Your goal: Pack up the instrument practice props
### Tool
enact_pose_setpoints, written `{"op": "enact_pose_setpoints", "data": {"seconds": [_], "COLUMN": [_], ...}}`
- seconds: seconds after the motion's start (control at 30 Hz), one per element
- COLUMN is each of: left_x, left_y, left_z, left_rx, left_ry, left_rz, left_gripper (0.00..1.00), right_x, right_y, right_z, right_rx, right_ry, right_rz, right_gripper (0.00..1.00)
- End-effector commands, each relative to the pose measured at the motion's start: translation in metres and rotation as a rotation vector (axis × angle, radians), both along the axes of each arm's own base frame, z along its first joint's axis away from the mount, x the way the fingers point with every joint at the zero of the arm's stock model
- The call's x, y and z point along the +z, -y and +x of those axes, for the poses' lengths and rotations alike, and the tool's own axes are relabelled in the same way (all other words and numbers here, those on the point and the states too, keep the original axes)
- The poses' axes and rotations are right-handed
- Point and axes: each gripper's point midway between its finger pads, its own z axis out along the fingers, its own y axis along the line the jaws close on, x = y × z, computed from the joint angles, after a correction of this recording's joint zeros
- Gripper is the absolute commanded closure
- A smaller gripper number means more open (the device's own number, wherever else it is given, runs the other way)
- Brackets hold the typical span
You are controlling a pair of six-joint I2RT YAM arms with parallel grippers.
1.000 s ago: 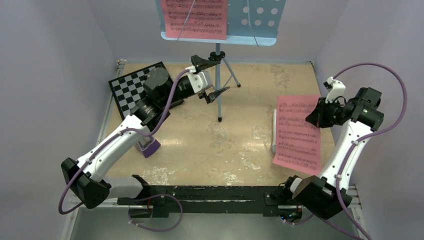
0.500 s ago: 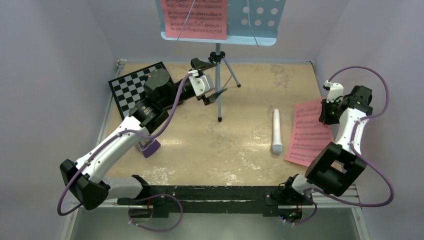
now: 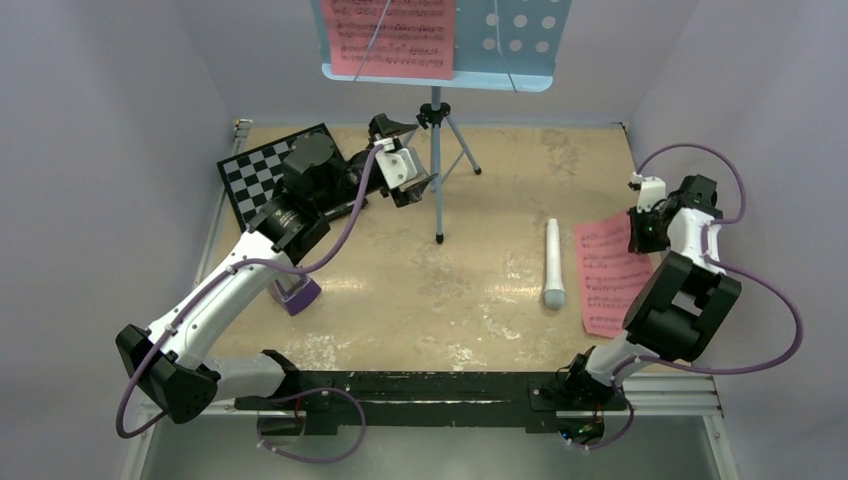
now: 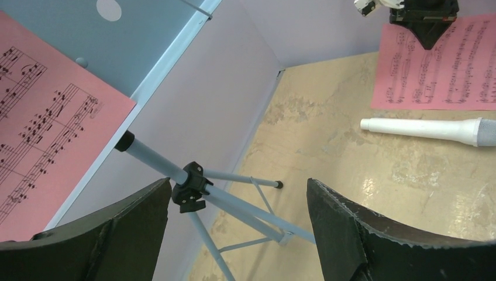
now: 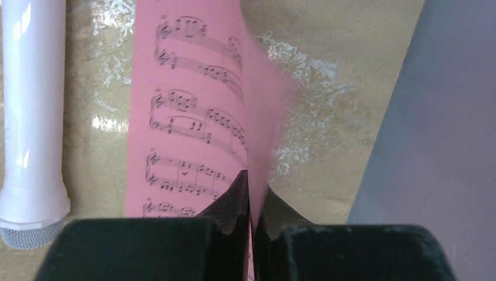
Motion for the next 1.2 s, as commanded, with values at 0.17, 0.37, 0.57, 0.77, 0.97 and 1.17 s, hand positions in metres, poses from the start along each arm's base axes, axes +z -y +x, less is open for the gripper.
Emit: {"op": "enact_pose_setpoints", "data": {"seconds": [0.17, 0.37, 0.57, 0.77, 0.97, 1.17], "left_x": [0.089, 0.132, 0.164, 0.168, 0.158, 0.150], "left_y": [-0.058, -0.086, -0.099, -0.093, -0.078, -0.074], "left_z": [0.020, 0.025, 0.039, 0.060, 0.079, 0.095], "left_rx": [0.193, 0.249, 0.264, 0.180, 0.107, 0.109], "left_ry": [0.191, 0.254, 0.221, 0.191, 0.137, 0.112], "left_rz": [-0.084, -0.133, -0.270, -0.281, -0.289, -0.308], "left_gripper": [0.10, 0.10, 0.13, 0.22, 0.29, 0.34], "right_x": [0.046, 0.136, 0.251, 0.405, 0.498, 0.557], "right_y": [0.011, -0.020, -0.121, -0.229, -0.298, -0.335], "right_z": [0.011, -0.003, -0.015, -0.026, -0.038, -0.019], "right_rx": [-0.069, -0.148, 0.095, 0.465, 0.778, 0.858], "right_ry": [0.112, 0.386, 0.695, 1.045, 1.229, 1.370], "right_rz": [-0.087, -0.066, 0.093, 0.307, 0.459, 0.546], "right_gripper": [0.31, 0.01, 0.01, 0.06, 0.11, 0.10]}}
